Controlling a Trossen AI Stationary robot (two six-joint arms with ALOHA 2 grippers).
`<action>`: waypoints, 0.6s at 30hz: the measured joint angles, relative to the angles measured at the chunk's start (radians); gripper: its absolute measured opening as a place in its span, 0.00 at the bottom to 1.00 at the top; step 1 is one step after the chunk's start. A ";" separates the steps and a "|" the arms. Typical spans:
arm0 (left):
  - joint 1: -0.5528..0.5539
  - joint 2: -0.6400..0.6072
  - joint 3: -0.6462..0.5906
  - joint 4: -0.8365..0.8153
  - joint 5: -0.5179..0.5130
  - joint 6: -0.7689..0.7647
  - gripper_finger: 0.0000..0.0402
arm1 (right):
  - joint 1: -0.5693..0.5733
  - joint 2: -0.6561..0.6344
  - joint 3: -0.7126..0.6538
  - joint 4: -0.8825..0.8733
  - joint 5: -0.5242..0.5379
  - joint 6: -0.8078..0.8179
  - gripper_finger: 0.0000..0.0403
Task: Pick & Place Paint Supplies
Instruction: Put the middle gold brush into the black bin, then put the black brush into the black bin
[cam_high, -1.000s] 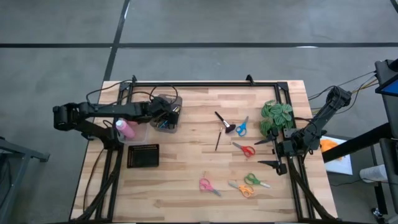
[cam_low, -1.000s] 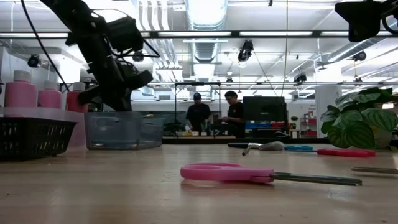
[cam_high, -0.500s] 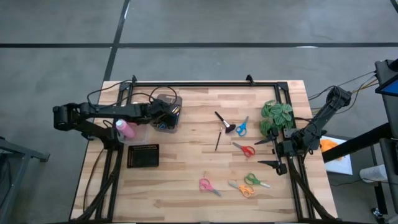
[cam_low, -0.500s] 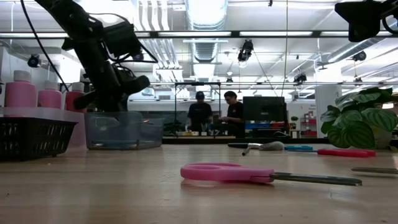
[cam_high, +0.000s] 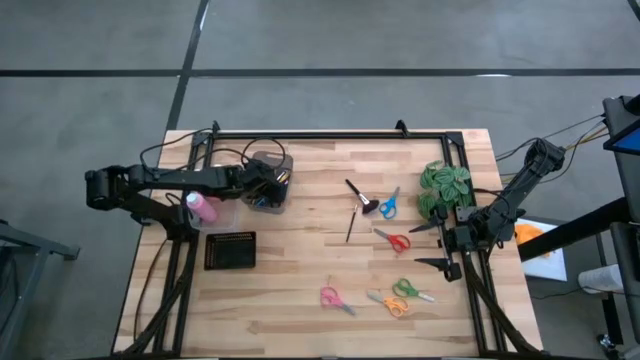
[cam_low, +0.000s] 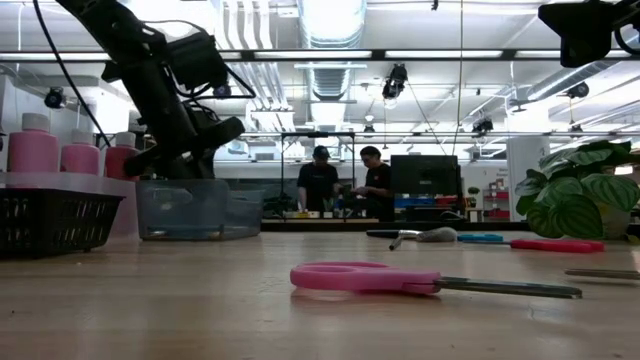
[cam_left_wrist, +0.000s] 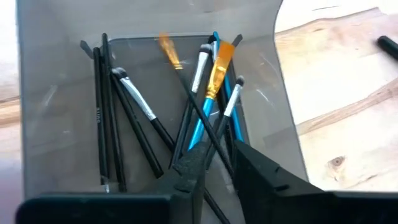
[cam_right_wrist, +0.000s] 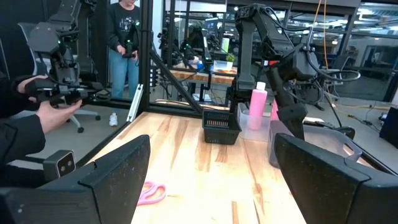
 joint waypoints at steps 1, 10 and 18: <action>0.000 0.000 0.000 0.002 0.003 0.001 0.23 | 0.000 0.000 0.000 0.000 0.000 0.000 0.85; -0.001 0.000 0.007 0.028 0.005 0.006 0.24 | 0.000 0.000 0.000 0.000 0.000 0.000 0.85; -0.053 -0.005 0.081 0.141 0.005 0.203 0.24 | 0.000 0.000 0.000 0.000 0.000 0.001 0.85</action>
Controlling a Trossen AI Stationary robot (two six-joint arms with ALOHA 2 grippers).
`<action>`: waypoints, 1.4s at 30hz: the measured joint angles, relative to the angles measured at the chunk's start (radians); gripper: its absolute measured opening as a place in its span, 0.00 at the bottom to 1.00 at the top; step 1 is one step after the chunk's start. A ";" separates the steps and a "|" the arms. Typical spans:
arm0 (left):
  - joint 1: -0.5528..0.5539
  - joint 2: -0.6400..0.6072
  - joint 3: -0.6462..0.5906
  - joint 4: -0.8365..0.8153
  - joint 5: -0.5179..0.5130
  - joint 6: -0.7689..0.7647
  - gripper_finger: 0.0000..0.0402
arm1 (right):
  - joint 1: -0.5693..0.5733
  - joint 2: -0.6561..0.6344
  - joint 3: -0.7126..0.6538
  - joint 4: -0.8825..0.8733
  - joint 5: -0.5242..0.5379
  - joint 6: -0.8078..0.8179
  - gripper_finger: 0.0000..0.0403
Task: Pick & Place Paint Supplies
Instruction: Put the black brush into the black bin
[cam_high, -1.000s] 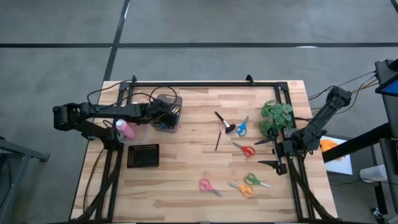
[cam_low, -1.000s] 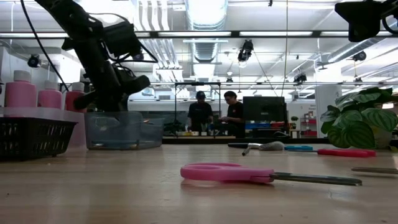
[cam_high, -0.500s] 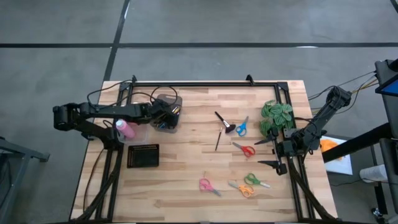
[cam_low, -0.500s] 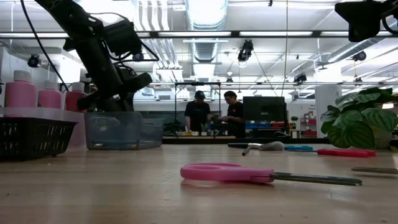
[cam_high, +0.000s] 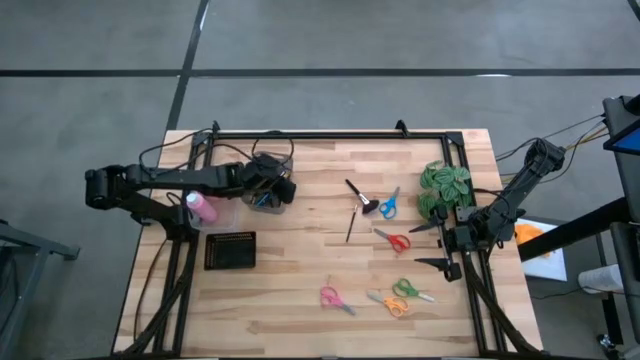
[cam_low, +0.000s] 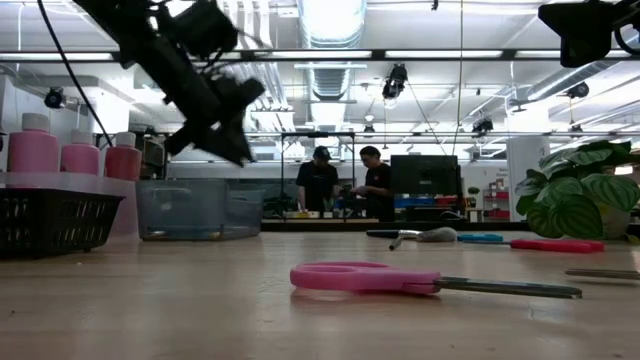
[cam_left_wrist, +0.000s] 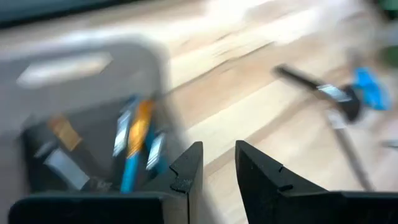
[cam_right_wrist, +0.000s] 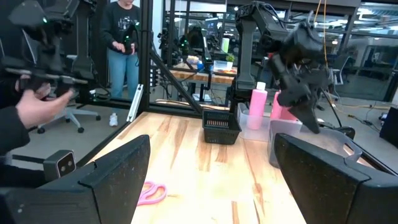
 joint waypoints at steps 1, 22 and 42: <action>-0.010 -0.002 0.005 0.029 0.000 0.033 0.24 | 0.000 0.000 0.000 0.000 0.000 0.000 0.85; -0.142 -0.166 -0.009 0.406 0.537 0.715 0.24 | 0.000 0.000 0.000 0.000 0.000 0.000 0.85; -0.152 -0.314 -0.157 0.606 0.426 0.742 0.24 | 0.000 0.000 0.000 0.000 0.000 0.000 0.85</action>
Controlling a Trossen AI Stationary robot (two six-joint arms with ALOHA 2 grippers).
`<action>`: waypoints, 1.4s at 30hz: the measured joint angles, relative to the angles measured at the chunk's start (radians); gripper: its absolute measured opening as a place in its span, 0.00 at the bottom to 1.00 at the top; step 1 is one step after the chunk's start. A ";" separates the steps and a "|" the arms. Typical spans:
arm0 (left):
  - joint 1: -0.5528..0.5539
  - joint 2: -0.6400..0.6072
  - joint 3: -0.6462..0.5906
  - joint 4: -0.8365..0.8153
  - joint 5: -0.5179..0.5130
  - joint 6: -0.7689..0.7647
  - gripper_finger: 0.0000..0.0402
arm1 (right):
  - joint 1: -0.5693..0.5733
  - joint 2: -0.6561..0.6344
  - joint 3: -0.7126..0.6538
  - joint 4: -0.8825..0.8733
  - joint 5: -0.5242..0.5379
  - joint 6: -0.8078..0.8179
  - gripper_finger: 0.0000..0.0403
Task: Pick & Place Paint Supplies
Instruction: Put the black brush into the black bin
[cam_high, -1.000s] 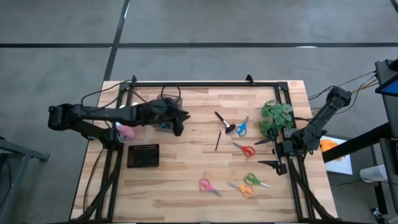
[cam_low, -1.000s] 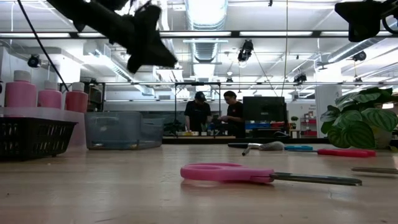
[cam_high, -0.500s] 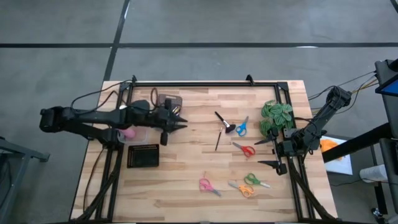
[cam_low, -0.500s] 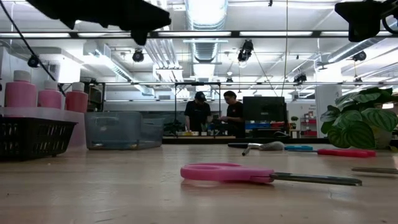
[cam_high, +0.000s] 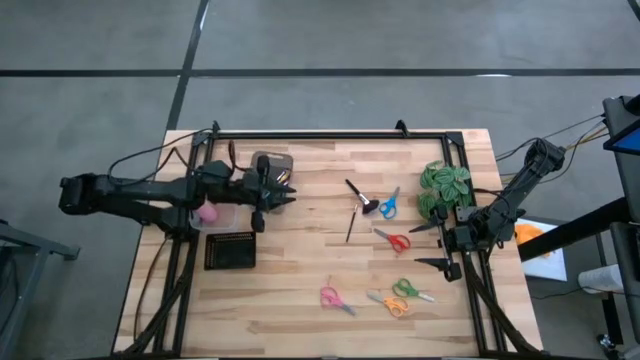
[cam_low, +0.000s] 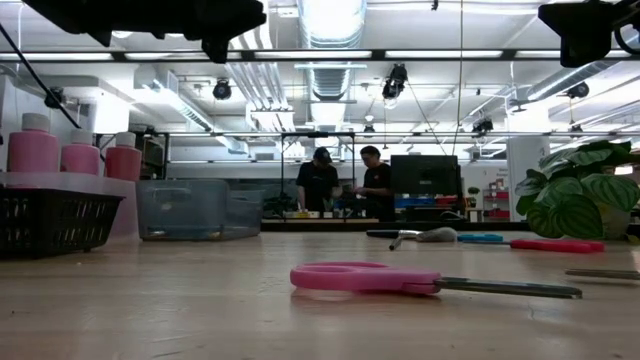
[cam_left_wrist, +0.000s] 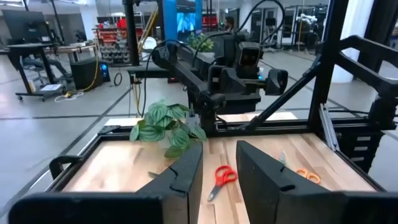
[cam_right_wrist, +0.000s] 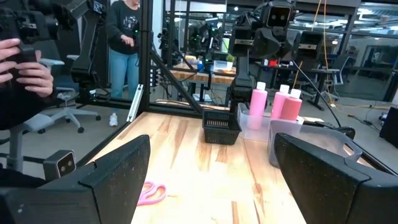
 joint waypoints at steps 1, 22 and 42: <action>0.000 0.000 0.000 -0.006 0.000 0.000 0.24 | 0.000 0.000 0.000 0.000 0.000 0.000 0.85; 0.000 0.001 0.000 -0.056 0.001 -0.003 0.24 | 0.000 0.000 0.000 0.000 0.000 0.000 0.85; 0.001 0.001 0.000 -0.316 0.004 -0.132 0.24 | 0.000 0.000 0.000 0.000 0.000 -0.001 0.85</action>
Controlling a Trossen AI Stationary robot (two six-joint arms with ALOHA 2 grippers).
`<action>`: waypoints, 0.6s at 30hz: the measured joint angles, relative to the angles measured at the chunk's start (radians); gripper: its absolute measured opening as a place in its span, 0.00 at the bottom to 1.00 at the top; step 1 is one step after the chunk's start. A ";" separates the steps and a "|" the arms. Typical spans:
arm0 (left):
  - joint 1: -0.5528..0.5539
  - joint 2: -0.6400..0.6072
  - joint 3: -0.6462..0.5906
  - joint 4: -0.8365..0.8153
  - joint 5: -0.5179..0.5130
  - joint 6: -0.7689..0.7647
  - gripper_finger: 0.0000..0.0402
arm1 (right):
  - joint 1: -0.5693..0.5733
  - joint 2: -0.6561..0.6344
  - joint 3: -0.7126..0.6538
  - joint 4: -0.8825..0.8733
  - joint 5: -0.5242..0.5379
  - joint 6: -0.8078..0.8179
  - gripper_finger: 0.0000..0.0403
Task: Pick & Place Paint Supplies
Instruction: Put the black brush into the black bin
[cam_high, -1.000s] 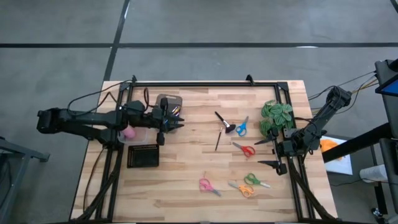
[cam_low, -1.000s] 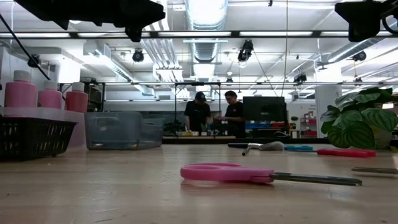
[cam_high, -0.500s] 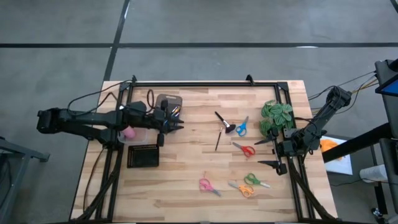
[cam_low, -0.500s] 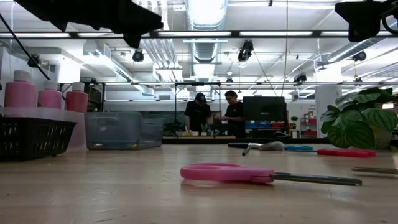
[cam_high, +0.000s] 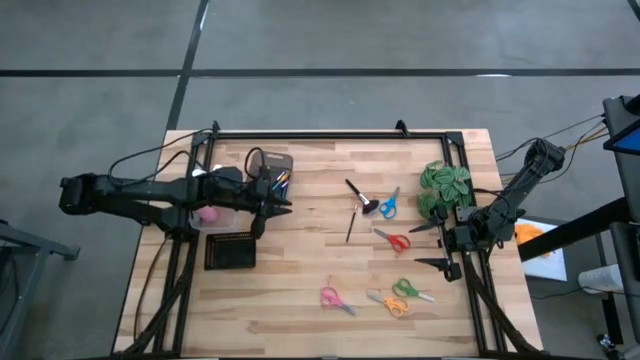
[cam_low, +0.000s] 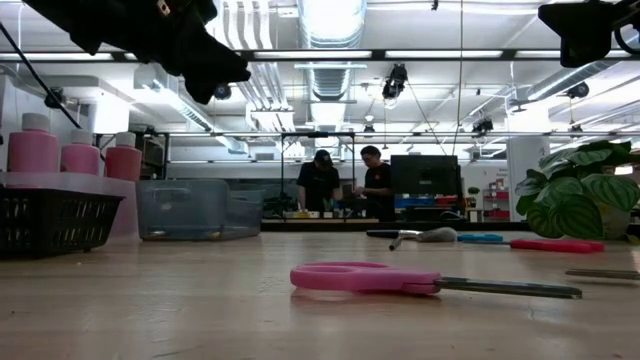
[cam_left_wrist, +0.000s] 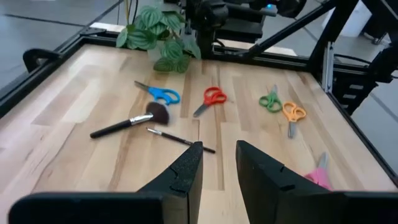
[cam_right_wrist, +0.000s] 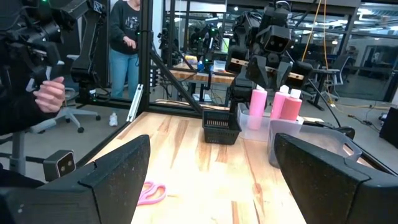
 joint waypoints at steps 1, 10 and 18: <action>0.000 0.000 0.000 0.000 0.000 0.001 0.24 | 0.000 0.000 0.000 0.000 0.000 0.001 0.85; 0.000 0.000 0.000 0.001 -0.003 0.004 0.24 | 0.000 0.000 0.000 0.000 0.000 0.001 0.85; 0.000 0.000 0.000 0.002 -0.004 0.004 0.24 | 0.000 0.000 0.000 0.033 0.000 -0.001 0.85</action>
